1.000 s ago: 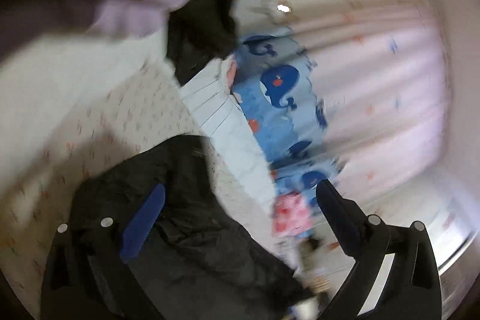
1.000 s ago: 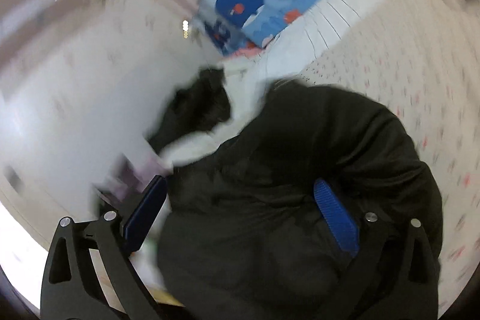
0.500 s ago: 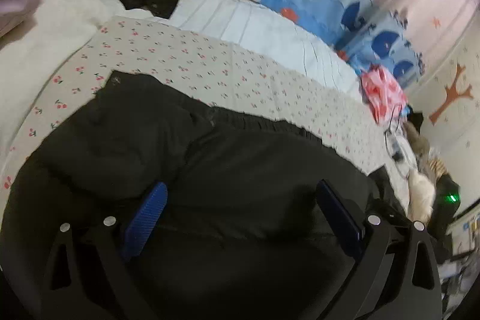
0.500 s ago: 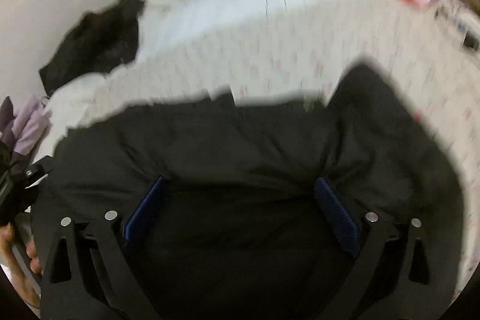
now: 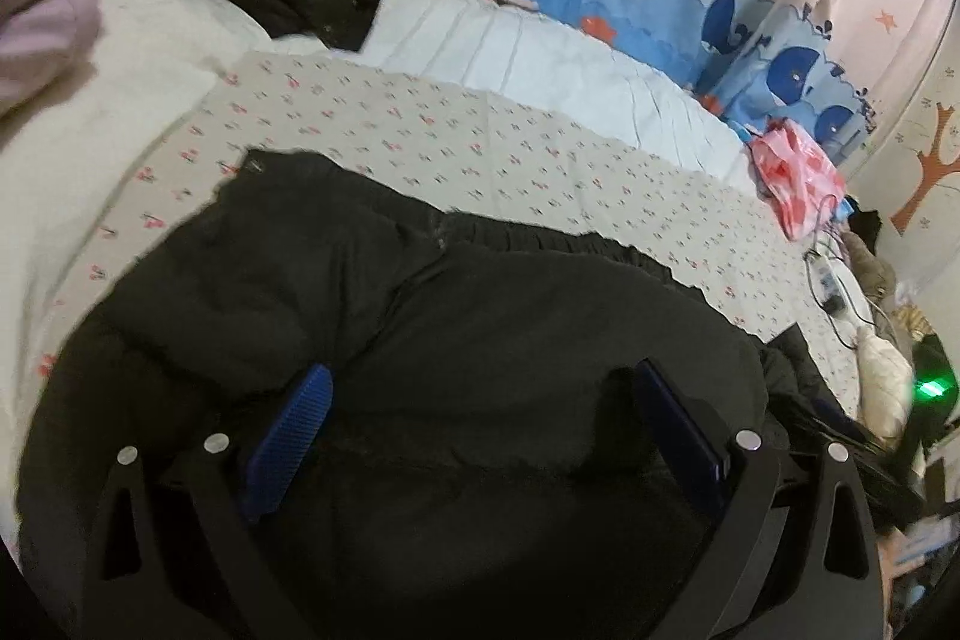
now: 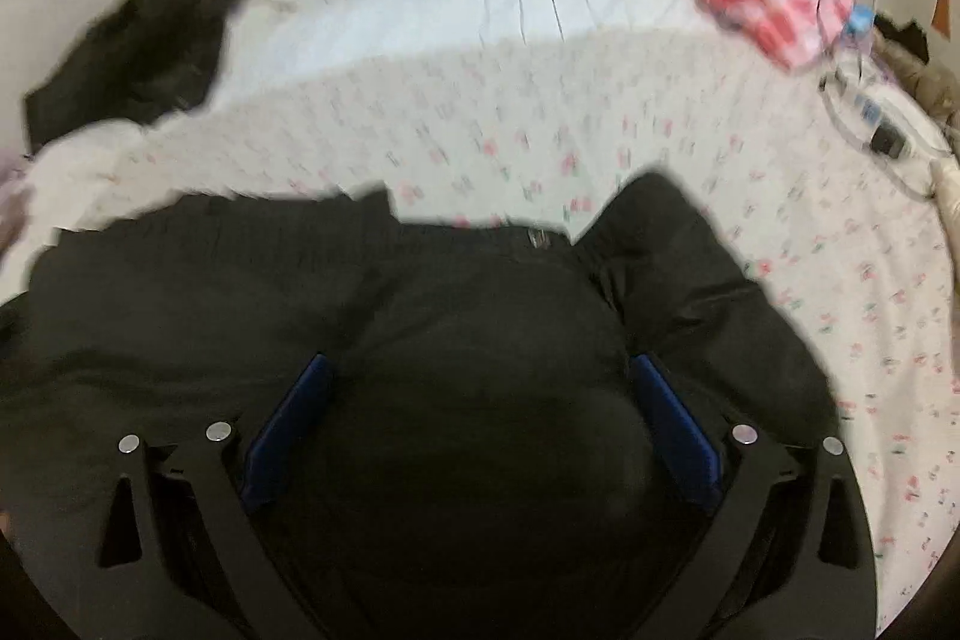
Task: Fold large clothes
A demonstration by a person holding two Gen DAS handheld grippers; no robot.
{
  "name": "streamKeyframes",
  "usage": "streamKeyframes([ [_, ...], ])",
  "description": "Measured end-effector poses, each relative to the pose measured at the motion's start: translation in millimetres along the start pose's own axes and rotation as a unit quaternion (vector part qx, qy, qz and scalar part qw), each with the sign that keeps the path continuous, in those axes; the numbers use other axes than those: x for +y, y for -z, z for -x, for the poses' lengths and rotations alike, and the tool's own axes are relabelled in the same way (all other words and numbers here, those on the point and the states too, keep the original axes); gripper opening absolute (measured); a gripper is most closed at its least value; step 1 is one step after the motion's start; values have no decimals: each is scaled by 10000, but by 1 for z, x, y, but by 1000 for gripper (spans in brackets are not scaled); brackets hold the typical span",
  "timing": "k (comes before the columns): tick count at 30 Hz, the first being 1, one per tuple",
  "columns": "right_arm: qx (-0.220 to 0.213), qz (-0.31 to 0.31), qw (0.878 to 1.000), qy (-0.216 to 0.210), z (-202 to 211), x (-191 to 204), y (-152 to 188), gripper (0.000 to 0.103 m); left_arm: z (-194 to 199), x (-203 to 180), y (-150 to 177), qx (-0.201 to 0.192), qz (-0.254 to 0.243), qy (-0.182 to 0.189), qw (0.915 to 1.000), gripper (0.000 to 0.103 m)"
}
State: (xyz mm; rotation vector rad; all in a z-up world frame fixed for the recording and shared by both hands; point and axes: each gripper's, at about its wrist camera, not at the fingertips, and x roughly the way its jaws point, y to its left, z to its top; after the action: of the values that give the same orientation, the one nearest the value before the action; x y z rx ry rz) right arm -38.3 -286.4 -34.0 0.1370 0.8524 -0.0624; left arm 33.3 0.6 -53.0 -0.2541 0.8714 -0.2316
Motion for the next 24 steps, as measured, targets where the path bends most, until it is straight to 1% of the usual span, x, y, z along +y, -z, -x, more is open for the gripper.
streamKeyframes([
  [1, -72, 18, 10000, 36, 6, 0, 7, 96, 4, -1, 1, -89, -13, -72, 9999, 96],
  [3, 210, 29, 9998, 18, -7, 0, 20, 96, 11, -1, 5, -263, -46, -246, 9993, 96],
  [4, 317, -36, 9994, -103, -16, -4, 25, 96, 12, -1, 6, -290, -41, -296, 9991, 96],
  [5, 390, -117, 9991, -101, -17, -6, 23, 96, 13, 0, 8, -314, -29, -307, 9990, 96],
  [6, 470, -122, 9988, -20, -14, -3, 20, 96, 16, -1, 10, -404, -80, -418, 9983, 96],
  [7, 429, -149, 9990, -20, -7, 2, 17, 96, 19, -2, 12, -493, -132, -535, 9973, 96],
  [8, 302, -149, 9993, -132, 3, 9, 16, 96, 23, -3, 13, -581, -165, -610, 9963, 96],
  [9, 86, -23, 9995, -291, 17, 21, 13, 96, 30, -4, 15, -702, -186, -650, 9952, 96],
  [11, -197, 282, 9982, -493, 33, 46, 12, 96, 41, -6, 15, -918, -301, -748, 9925, 96],
  [12, -262, 434, 9971, -561, 36, 60, 13, 96, 46, -8, 16, -999, -383, -778, 9912, 96],
  [14, -25, 649, 9963, -570, 24, 80, 17, 96, 53, -9, 17, -1131, -541, -866, 9883, 96],
  [15, 354, 797, 9950, -482, 4, 91, 24, 96, 56, -9, 18, -1177, -632, -943, 9865, 96],
  [16, 514, 868, 9938, -462, -7, 95, 29, 96, 56, -7, 20, -1165, -681, -986, 9859, 96],
  [17, 564, 878, 9936, -429, -10, 97, 30, 96, 55, -5, 21, -1106, -699, -1001, 9863, 96],
  [19, 714, 807, 9934, -402, -8, 98, 27, 96, 49, 5, 23, -906, -615, -1032, 9886, 96],
  [21, 527, 656, 9948, -576, 8, 96, 21, 96, 48, 12, 25, -819, -546, -1040, 9897, 96],
  [24, 200, 623, 9963, -551, 24, 99, 11, 96, 53, 16, 27, -868, -650, -1063, 9884, 96],
])
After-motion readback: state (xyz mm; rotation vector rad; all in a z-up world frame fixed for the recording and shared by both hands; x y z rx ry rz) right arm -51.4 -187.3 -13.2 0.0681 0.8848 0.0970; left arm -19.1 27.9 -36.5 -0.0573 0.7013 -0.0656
